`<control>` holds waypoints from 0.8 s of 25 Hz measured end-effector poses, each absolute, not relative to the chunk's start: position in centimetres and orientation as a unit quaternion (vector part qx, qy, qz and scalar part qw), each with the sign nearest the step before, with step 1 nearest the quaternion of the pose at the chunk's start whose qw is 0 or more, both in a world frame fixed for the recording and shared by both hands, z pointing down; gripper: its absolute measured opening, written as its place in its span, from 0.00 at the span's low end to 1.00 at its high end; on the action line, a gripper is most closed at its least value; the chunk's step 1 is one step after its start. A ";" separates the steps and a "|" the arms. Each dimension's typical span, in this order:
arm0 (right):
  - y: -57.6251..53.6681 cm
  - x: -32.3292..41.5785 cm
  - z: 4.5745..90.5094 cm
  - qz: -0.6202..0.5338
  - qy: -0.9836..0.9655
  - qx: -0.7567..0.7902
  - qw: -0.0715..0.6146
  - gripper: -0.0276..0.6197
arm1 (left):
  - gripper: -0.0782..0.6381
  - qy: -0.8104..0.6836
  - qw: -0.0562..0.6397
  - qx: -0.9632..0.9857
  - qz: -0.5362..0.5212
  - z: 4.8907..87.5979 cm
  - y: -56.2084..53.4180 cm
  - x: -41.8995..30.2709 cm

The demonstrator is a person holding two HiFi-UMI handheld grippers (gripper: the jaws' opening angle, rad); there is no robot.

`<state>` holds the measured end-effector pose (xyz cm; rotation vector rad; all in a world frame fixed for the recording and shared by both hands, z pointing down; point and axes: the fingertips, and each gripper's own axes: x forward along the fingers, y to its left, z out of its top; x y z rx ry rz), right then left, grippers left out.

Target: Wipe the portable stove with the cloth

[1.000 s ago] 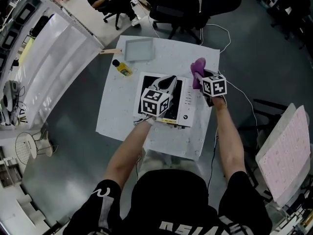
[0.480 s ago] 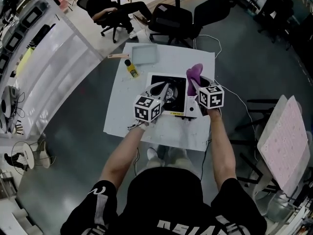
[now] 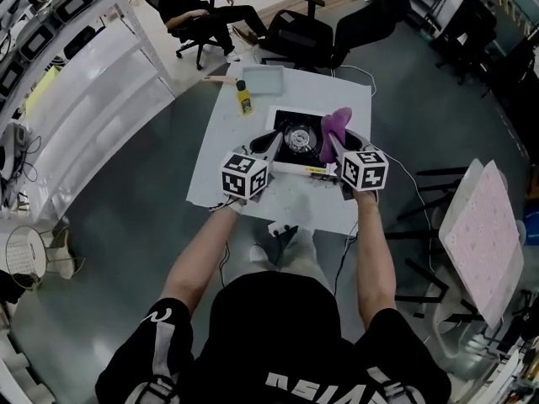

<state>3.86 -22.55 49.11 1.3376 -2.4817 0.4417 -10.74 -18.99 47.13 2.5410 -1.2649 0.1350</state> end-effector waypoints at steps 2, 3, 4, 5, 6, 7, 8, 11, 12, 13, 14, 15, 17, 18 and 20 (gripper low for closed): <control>-21.1 2.9 48.7 0.148 -0.862 0.464 0.141 0.19 | 0.12 -0.442 0.147 0.884 0.045 46.9 -17.7 -11.8; -20.5 2.6 48.5 0.146 -0.862 0.464 0.140 0.19 | 0.12 -0.442 0.147 0.884 0.043 46.8 -17.1 -12.2; -19.9 2.2 48.3 0.145 -0.863 0.464 0.140 0.19 | 0.12 -0.443 0.147 0.883 0.043 46.8 -16.5 -12.6; -19.4 1.9 48.2 0.144 -0.863 0.464 0.139 0.19 | 0.12 -0.444 0.147 0.883 0.042 46.8 -15.9 -12.9; -18.9 1.6 48.2 0.143 -0.863 0.464 0.139 0.19 | 0.12 -0.444 0.146 0.883 0.042 46.7 -15.4 -13.3; -18.5 1.4 48.1 0.142 -0.864 0.464 0.138 0.19 | 0.12 -0.445 0.146 0.883 0.043 46.7 -15.0 -13.5; -18.1 1.2 48.1 0.142 -0.864 0.464 0.137 0.19 | 0.12 -0.445 0.145 0.883 0.043 46.7 -14.6 -13.8; -17.3 0.8 48.0 0.141 -0.863 0.465 0.134 0.19 | 0.12 -0.445 0.142 0.883 0.044 46.5 -13.7 -14.3; -17.1 0.7 47.9 0.141 -0.863 0.466 0.133 0.19 | 0.12 -0.445 0.141 0.883 0.044 46.5 -13.5 -14.3; -16.9 0.7 47.9 0.141 -0.864 0.466 0.133 0.19 | 0.12 -0.445 0.141 0.884 0.044 46.4 -13.3 -14.4; -16.8 0.6 47.8 0.141 -0.864 0.466 0.132 0.19 | 0.12 -0.444 0.140 0.884 0.045 46.4 -13.2 -14.4; -16.6 0.6 47.8 0.141 -0.864 0.466 0.132 0.19 | 0.12 -0.444 0.140 0.884 0.045 46.4 -13.0 -14.4; -16.4 0.5 48.0 0.142 -0.863 0.467 0.133 0.19 | 0.12 -0.443 0.139 0.884 0.047 46.5 -12.8 -14.4; -16.3 0.5 48.1 0.142 -0.862 0.467 0.133 0.19 | 0.12 -0.442 0.139 0.885 0.047 46.5 -12.8 -14.4; -16.0 0.6 48.5 0.144 -0.861 0.469 0.133 0.19 | 0.12 -0.441 0.140 0.885 0.049 46.8 -12.6 -14.3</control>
